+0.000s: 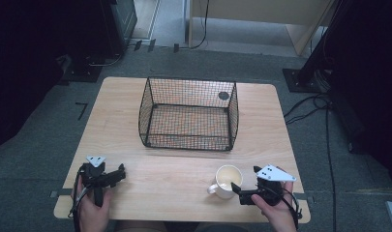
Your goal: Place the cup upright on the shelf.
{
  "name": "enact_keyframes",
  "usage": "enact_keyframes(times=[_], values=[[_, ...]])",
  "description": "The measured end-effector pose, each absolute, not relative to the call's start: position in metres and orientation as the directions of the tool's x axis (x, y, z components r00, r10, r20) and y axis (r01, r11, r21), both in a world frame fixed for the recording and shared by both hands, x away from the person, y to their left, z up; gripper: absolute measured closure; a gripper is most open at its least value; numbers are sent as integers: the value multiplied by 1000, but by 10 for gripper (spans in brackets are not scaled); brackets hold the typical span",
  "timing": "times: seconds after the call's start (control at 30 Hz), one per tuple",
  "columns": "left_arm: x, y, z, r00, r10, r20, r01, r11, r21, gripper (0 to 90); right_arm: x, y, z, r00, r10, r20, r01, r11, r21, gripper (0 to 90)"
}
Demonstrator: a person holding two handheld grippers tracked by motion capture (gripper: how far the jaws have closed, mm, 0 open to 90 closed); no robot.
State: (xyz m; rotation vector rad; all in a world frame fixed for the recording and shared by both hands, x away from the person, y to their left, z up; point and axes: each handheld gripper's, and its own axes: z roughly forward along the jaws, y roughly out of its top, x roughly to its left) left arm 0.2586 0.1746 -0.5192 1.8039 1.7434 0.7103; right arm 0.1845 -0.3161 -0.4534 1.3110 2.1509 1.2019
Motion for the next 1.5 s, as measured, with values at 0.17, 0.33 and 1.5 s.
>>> enact_keyframes(times=[0.17,0.33,1.5], values=[[259,175,-519,30,999,10,722,-29,691,22,185,-310,-456,-531,835,142,555,216,804,0],[259,175,-519,30,1000,10,722,-29,691,22,185,-306,-456,-548,822,153,552,219,805,0],[259,175,-519,30,999,10,722,-29,691,22,191,-279,-483,-574,816,70,548,320,773,79]])
